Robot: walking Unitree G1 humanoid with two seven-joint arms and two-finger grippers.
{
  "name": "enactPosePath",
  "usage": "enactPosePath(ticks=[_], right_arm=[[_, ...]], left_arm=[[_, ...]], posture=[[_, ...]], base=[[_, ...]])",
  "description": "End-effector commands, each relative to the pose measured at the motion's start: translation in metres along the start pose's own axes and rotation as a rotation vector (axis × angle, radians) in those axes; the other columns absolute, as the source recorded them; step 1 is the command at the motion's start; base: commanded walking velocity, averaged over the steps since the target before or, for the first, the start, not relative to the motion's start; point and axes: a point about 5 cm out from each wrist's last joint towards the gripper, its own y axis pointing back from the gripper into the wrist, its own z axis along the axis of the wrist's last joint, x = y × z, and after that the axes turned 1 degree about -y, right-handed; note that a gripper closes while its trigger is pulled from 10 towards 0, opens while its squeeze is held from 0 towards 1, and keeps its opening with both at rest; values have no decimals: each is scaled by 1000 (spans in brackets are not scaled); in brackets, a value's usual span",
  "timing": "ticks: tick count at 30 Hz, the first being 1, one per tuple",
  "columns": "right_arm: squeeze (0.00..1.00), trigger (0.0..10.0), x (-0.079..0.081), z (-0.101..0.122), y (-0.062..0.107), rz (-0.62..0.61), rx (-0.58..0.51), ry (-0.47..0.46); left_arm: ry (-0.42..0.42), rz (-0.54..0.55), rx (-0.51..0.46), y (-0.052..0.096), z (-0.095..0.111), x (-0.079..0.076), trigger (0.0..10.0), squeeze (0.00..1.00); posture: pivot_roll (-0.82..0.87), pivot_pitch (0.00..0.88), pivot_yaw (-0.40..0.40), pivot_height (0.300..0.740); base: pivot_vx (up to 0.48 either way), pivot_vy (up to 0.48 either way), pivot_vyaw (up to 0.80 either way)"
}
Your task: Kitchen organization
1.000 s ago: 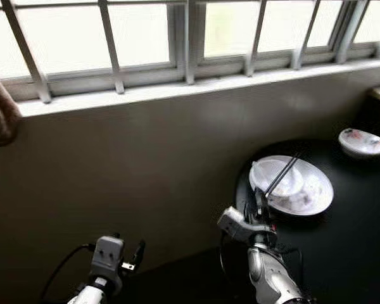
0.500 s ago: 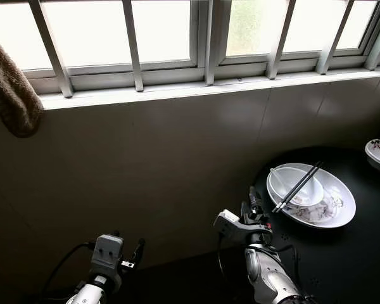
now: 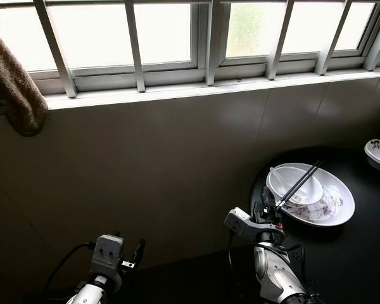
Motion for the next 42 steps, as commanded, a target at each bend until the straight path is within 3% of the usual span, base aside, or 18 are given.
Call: enactPosePath(ticks=[1,15,24,38,39,40,41,42], right_arm=[[0,10000,-4,-4,-3,-14,22,-2],[0,10000,-5,-8,-3,14,-10,-16],[0,10000,-7,-22,-7,21,71,-10],[0,10000,-6,-21,-7,27,62,-11],[0,9451,-6,-21,-7,31,64,-16],[0,6902,-6,-21,-7,33,66,-18],[0,3686,-6,-22,-7,34,68,-22],[0,3686,-6,-22,-7,34,68,-22]], left_arm=[[1,-9,2,1,-1,-1,10000,0],[2,-15,2,0,-1,-2,10000,0],[4,-13,0,0,-1,-2,10000,0],[5,-16,-1,0,-1,-1,10000,0],[5,-16,-2,0,0,-1,10000,0],[5,-16,-2,0,0,-2,10000,0],[6,-16,-2,0,0,-2,10000,0],[6,-16,-2,0,0,-2,10000,0]], posture=[[-30,0,0,740],[-37,0,3,740],[-37,0,0,740],[-39,0,3,740],[-39,0,2,740],[-39,0,2,740],[-38,0,2,740],[-38,0,2,740]], base=[[0,0,0],[0,0,0],[0,0,0],[0,0,0],[0,0,0],[0,0,0],[0,0,0],[0,0,0]])
